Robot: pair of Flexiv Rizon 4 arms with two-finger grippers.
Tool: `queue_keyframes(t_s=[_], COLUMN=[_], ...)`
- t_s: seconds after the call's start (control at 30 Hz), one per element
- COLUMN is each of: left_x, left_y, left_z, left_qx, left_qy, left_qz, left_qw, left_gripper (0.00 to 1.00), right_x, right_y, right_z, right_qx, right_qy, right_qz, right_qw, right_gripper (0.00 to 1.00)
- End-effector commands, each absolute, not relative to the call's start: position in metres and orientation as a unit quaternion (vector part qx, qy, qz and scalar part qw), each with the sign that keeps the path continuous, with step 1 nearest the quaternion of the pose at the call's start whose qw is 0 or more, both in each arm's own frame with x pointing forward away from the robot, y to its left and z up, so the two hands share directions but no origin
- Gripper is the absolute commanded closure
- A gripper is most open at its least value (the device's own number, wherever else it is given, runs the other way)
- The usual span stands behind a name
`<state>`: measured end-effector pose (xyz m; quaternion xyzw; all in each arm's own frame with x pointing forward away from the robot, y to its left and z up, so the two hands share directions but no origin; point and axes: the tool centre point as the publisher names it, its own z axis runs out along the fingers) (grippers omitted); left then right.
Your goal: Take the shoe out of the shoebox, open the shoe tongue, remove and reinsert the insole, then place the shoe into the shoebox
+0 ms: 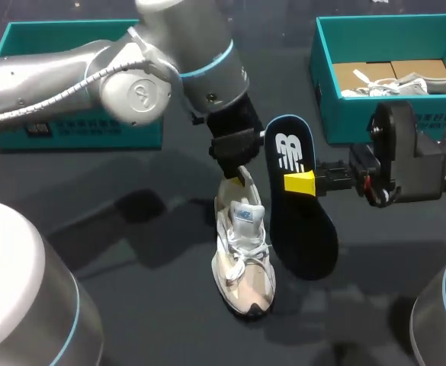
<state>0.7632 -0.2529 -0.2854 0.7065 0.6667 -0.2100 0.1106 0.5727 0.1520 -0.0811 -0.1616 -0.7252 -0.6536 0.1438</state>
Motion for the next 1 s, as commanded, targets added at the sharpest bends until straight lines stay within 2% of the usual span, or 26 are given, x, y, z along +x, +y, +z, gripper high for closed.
queue_keyframes(t_s=[0.03, 0.47, 1.0], left_x=[0.761, 0.761, 0.762], left_y=[-0.213, -0.213, -0.224], left_z=[-0.245, -0.245, -0.187], left_qx=[0.683, 0.683, 0.635], left_qy=[0.634, 0.634, 0.535], left_qz=[-0.308, -0.308, -0.399], left_qw=[0.194, 0.194, 0.388], left_gripper=[0.00, 0.00, 0.00], right_x=[0.571, 0.571, 0.571], right_y=[0.153, 0.153, 0.153], right_z=[-0.082, -0.082, -0.082], right_qx=[-0.163, -0.163, -0.163], right_qy=[-0.725, -0.725, -0.725], right_qz=[-0.653, -0.653, -0.653], right_qw=[0.143, 0.143, 0.143], right_gripper=[1.00, 1.00, 1.00])
